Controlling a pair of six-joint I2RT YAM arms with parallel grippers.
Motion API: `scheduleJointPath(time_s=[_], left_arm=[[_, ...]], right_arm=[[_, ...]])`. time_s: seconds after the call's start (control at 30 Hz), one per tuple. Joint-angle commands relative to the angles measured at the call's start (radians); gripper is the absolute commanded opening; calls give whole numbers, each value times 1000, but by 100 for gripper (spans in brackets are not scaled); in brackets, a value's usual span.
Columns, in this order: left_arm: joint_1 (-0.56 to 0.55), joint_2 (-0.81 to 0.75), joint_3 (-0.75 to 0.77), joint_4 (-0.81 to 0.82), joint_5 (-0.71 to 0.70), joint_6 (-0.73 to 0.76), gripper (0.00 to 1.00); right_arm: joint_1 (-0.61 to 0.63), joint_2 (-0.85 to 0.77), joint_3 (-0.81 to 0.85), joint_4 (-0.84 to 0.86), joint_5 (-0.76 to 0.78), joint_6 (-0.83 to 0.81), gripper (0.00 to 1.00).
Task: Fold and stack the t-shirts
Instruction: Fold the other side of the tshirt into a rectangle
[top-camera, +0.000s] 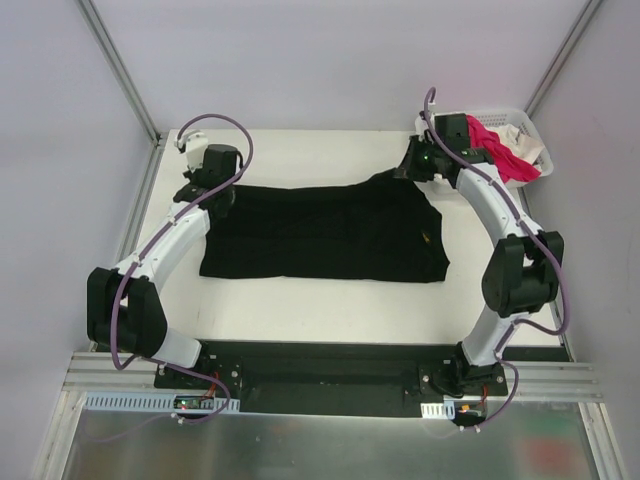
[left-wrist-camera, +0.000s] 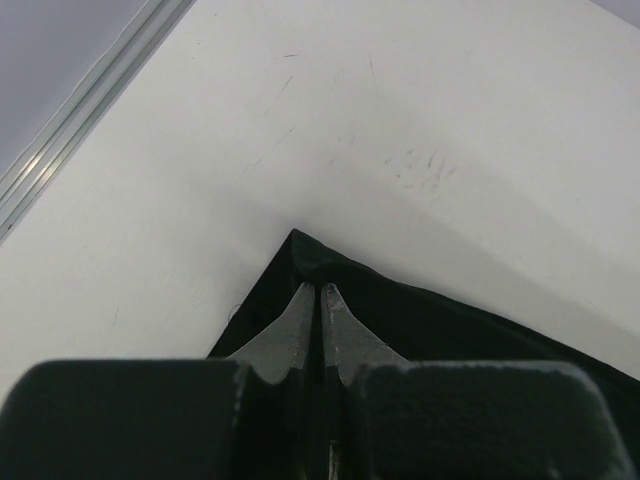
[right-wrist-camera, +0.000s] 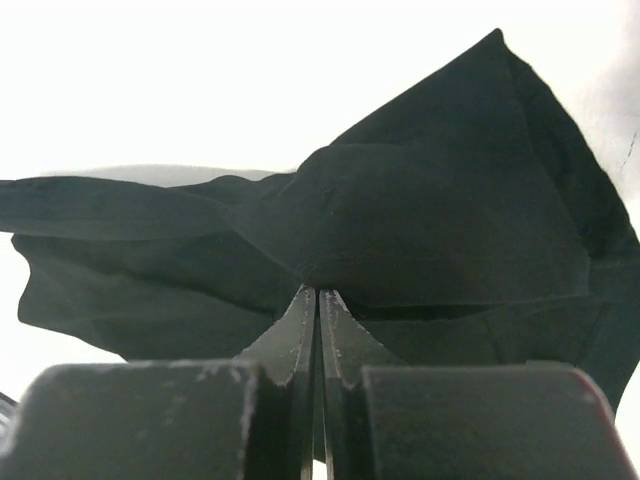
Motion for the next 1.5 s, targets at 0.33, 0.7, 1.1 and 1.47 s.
scheduleJointPath(time_s=[0.33, 0.7, 1.1, 1.47], left_arm=[[-14, -54, 12, -28, -83, -25, 0], [-14, 12, 22, -55, -90, -66, 0], [-13, 52, -63, -63, -110, -135, 0], [-14, 21, -76, -86, -129, -186, 0]], right_arm=[[57, -157, -142, 36, -19, 25, 1], [80, -253, -267, 30, -18, 45, 1], [103, -285, -419, 62, -33, 68, 1], [137, -132, -512, 194, -67, 114, 1]])
